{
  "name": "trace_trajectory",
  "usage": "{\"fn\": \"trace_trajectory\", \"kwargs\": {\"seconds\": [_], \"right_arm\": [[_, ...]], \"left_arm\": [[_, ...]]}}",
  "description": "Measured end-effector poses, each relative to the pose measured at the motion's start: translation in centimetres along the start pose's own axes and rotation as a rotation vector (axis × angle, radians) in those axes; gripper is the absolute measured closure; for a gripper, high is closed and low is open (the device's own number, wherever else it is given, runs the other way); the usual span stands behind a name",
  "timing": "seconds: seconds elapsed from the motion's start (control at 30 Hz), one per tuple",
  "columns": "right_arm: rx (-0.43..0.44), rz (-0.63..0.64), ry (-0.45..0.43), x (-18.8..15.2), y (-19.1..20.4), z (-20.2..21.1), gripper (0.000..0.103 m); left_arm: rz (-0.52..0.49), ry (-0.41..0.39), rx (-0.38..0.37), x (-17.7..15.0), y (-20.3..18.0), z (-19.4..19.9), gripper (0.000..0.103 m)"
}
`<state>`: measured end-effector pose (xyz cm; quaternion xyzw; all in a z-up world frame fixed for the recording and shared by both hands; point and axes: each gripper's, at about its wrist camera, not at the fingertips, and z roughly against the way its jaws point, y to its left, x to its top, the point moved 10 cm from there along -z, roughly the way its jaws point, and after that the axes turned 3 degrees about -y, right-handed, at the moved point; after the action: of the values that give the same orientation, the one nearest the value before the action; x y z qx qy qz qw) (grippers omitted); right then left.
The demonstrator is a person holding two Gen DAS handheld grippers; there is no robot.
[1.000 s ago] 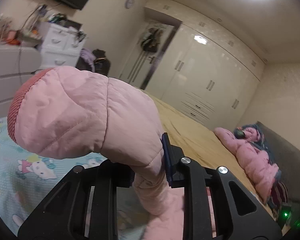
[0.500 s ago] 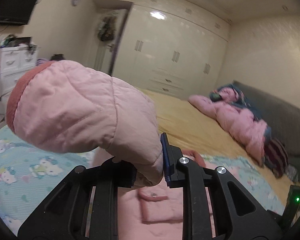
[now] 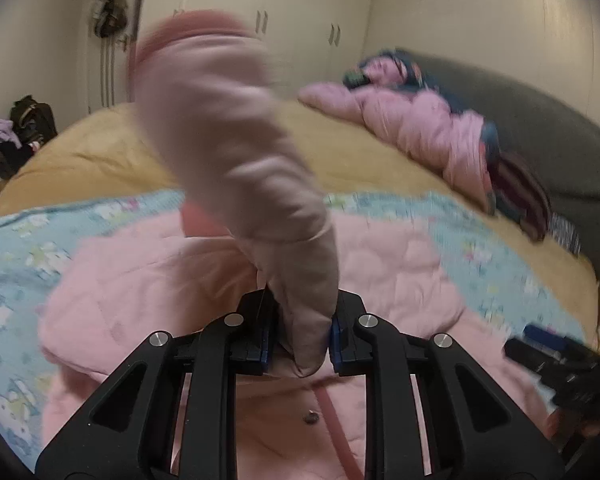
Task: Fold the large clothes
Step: 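Lift the sleeve and fold it across the jacket front, open left tool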
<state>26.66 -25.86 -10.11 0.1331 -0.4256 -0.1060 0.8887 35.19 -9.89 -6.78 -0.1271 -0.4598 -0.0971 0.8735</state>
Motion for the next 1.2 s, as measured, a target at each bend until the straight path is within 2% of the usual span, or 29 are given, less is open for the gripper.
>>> {"fn": "trace_trajectory", "kwargs": {"seconds": [0.1, 0.23, 0.37, 0.43, 0.47, 0.5, 0.57, 0.63, 0.67, 0.7, 0.77, 0.83, 0.9, 1.07, 1.2], "right_arm": [[-0.006, -0.044, 0.009, -0.1, -1.9, -0.6, 0.004], [-0.026, -0.093, 0.013, -0.2, -4.2, -1.1, 0.004], [-0.034, -0.158, 0.019, -0.4, -5.9, -1.7, 0.004], [-0.018, -0.186, 0.021, -0.4, -6.2, -1.8, 0.004], [-0.009, -0.195, 0.023, -0.5, -6.2, -1.9, 0.004], [0.008, -0.209, 0.029, -0.6, -6.1, -2.0, 0.004], [0.032, -0.233, 0.042, -0.8, -6.1, -2.4, 0.004], [0.052, -0.254, 0.053, -1.0, -5.9, -2.7, 0.004], [0.058, -0.261, 0.057, -1.0, -5.8, -2.9, 0.004], [0.068, -0.268, 0.059, -1.1, -5.8, -3.0, 0.004], [0.092, -0.279, 0.062, -1.1, -5.4, -3.1, 0.004], [0.14, -0.303, 0.07, -1.1, -4.8, -3.2, 0.004], [0.208, -0.347, 0.09, -1.3, -3.9, -3.5, 0.004], [0.339, -0.452, 0.168, -1.9, -1.4, -4.9, 0.004], [0.422, -0.518, 0.212, -1.9, 1.5, -5.7, 0.004]], "left_arm": [[-0.024, 0.042, -0.003, -1.9, -1.2, -2.0, 0.09], [-0.082, 0.059, 0.01, -3.4, -2.0, -2.8, 0.09], [-0.175, 0.073, 0.04, -4.9, -2.9, -3.6, 0.09], [-0.215, 0.075, 0.055, -5.4, -3.1, -3.7, 0.085], [-0.235, 0.077, 0.061, -5.8, -3.3, -3.8, 0.078], [-0.249, 0.085, 0.061, -6.2, -3.5, -3.9, 0.063], [-0.277, 0.109, 0.053, -6.9, -4.1, -4.3, 0.043], [-0.333, 0.121, 0.07, -7.8, -4.7, -4.4, 0.041], [-0.355, 0.125, 0.074, -8.2, -5.0, -4.4, 0.036], [-0.365, 0.134, 0.065, -8.5, -5.3, -4.3, 0.027], [-0.371, 0.157, 0.012, -9.2, -6.2, -3.6, 0.016], [-0.384, 0.157, 0.003, -9.6, -6.3, -2.5, 0.011], [-0.36, 0.159, -0.005, -9.9, -5.7, -1.4, 0.009], [-0.153, 0.164, -0.036, -10.2, -1.1, 2.4, 0.009], [0.003, 0.131, 0.02, -9.3, 5.3, 5.8, 0.009]]}}
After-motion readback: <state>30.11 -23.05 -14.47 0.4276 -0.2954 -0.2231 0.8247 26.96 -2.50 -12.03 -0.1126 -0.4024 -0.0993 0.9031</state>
